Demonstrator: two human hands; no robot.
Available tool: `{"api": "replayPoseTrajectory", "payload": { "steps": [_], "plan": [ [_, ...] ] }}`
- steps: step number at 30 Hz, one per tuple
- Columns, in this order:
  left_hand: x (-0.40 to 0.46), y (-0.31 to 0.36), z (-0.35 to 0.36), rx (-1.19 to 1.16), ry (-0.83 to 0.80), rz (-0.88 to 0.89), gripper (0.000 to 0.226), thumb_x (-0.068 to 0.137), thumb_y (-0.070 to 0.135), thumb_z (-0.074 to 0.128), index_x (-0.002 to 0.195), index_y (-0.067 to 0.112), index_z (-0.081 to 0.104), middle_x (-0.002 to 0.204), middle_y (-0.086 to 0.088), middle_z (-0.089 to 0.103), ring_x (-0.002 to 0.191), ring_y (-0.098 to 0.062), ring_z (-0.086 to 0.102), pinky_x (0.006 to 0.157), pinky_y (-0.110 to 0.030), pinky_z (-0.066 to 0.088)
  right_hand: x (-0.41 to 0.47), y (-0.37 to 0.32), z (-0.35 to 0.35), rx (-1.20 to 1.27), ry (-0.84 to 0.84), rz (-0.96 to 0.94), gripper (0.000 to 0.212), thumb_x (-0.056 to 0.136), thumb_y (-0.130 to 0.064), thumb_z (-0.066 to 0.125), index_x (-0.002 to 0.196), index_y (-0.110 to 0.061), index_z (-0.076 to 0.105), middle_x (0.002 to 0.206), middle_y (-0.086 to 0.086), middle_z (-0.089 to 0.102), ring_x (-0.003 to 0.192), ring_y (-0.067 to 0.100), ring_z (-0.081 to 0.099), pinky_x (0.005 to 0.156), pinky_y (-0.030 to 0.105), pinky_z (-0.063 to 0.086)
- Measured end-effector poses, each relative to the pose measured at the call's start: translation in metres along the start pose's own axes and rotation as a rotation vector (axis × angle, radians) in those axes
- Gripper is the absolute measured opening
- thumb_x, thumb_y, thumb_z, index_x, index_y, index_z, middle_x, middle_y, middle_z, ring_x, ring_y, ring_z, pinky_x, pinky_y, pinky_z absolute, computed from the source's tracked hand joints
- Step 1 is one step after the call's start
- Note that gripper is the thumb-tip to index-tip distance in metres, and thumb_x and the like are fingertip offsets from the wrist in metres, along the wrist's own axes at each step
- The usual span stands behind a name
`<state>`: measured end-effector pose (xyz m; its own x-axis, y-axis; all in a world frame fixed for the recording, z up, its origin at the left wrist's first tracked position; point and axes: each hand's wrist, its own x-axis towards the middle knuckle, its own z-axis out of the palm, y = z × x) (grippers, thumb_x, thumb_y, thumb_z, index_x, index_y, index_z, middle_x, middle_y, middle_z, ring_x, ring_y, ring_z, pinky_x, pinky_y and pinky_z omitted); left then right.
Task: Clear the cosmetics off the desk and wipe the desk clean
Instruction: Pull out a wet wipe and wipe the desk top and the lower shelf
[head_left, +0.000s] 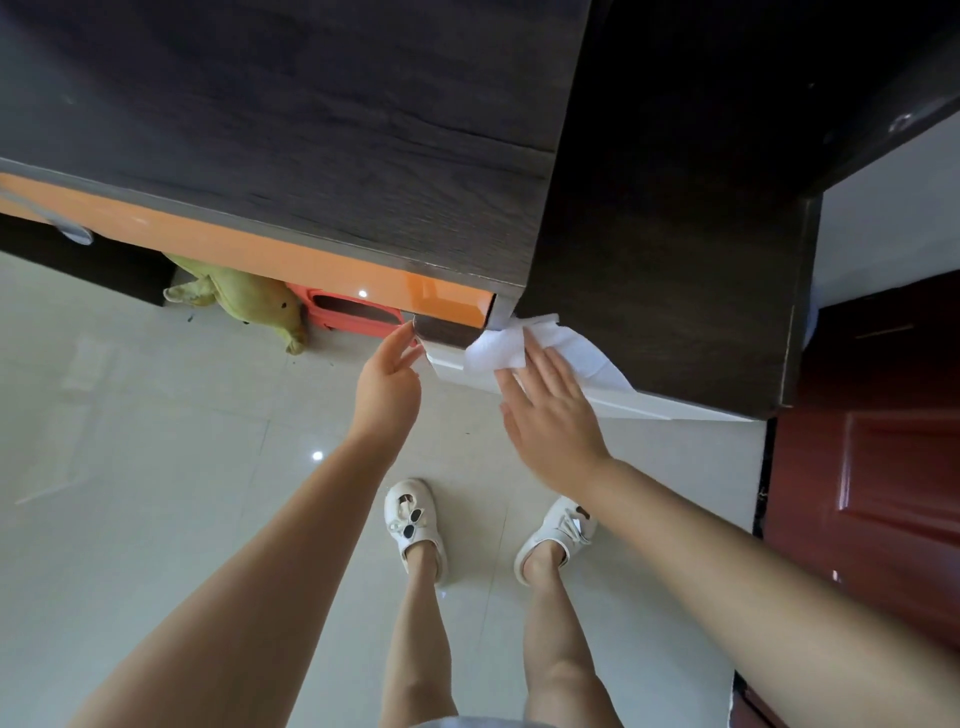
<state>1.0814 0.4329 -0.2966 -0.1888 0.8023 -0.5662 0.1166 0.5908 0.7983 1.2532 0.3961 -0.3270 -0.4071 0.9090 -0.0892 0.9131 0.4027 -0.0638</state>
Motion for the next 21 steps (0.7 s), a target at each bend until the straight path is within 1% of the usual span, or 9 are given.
{"api": "replayPoseTrajectory", "payload": {
  "steps": [3,6,10,12,13,15,17,18,21],
  "plan": [
    [-0.006,-0.003,0.009,0.152,0.122,0.016,0.055,0.082,-0.009,0.025,0.127,0.015,0.047,0.113,0.003,0.054,0.101,-0.013,0.054,0.074,-0.024,0.044,-0.020,0.044,-0.006,0.036,-0.029,-0.037,0.036,0.093,-0.027,0.037,0.122,-0.011,0.051,0.138,0.015,0.050,0.135,0.027,0.035,0.112,0.040,0.022],
    [-0.027,-0.012,0.030,0.330,0.209,0.083,0.030,0.087,-0.002,0.034,0.107,0.009,0.053,0.104,-0.005,0.058,0.093,-0.021,0.053,0.075,-0.027,0.037,-0.058,0.101,-0.005,0.010,-0.055,0.191,0.042,0.097,-0.036,0.027,0.123,-0.008,0.044,0.137,0.023,0.048,0.135,0.032,0.031,0.111,0.044,0.020],
    [-0.054,-0.017,0.074,0.437,-0.023,0.372,0.025,0.085,-0.007,0.039,0.096,0.005,0.057,0.092,-0.004,0.055,0.084,-0.025,0.054,0.067,-0.026,0.037,-0.080,0.150,-0.010,0.054,-0.123,0.644,0.061,0.097,-0.036,0.008,0.125,0.002,0.046,0.136,0.030,0.044,0.136,0.044,0.028,0.108,0.058,0.025],
    [-0.053,-0.006,0.092,0.469,-0.098,0.491,0.027,0.083,-0.007,0.039,0.097,0.005,0.058,0.094,-0.005,0.054,0.085,-0.023,0.053,0.067,-0.026,0.039,-0.060,0.134,-0.016,0.090,-0.036,0.786,0.063,0.093,-0.036,0.012,0.134,0.002,0.040,0.141,0.029,0.040,0.138,0.043,0.025,0.110,0.058,0.020],
    [-0.050,0.001,0.101,0.478,-0.113,0.544,0.028,0.083,-0.003,0.038,0.098,0.005,0.059,0.095,-0.008,0.056,0.087,-0.023,0.053,0.069,-0.025,0.039,-0.050,0.119,-0.016,0.105,-0.011,0.748,0.065,0.092,-0.038,0.011,0.140,0.000,0.032,0.147,0.026,0.032,0.141,0.040,0.019,0.113,0.055,0.012],
    [-0.039,0.018,0.114,0.501,-0.116,0.628,0.034,0.081,0.009,0.032,0.100,0.004,0.059,0.097,-0.012,0.058,0.092,-0.027,0.053,0.075,-0.025,0.038,-0.032,0.086,-0.015,0.079,-0.057,0.438,0.063,0.092,-0.040,0.012,0.146,-0.008,0.018,0.154,0.015,0.020,0.144,0.031,0.012,0.116,0.047,0.003],
    [-0.025,0.031,0.121,0.545,-0.090,0.673,0.045,0.079,0.022,0.026,0.102,0.004,0.060,0.102,-0.014,0.060,0.096,-0.031,0.053,0.081,-0.028,0.038,-0.026,0.081,-0.012,0.005,-0.068,0.107,0.057,0.093,-0.038,0.023,0.145,-0.014,0.023,0.153,0.008,0.029,0.142,0.026,0.023,0.114,0.045,0.011],
    [-0.018,0.035,0.122,0.573,-0.074,0.686,0.048,0.079,0.025,0.025,0.105,0.004,0.060,0.105,-0.015,0.060,0.098,-0.032,0.053,0.083,-0.031,0.039,-0.027,0.093,-0.013,-0.005,-0.083,0.018,0.055,0.094,-0.037,0.025,0.144,-0.016,0.025,0.152,0.005,0.032,0.141,0.025,0.026,0.113,0.043,0.012],
    [-0.005,0.038,0.123,0.691,-0.038,0.752,0.049,0.079,0.022,0.026,0.109,0.003,0.058,0.110,-0.017,0.059,0.100,-0.034,0.053,0.080,-0.037,0.046,-0.048,0.151,-0.014,-0.008,-0.138,0.004,0.052,0.099,-0.039,0.012,0.147,-0.019,0.013,0.155,0.003,0.022,0.143,0.022,0.016,0.115,0.041,0.005]
  ]
}}
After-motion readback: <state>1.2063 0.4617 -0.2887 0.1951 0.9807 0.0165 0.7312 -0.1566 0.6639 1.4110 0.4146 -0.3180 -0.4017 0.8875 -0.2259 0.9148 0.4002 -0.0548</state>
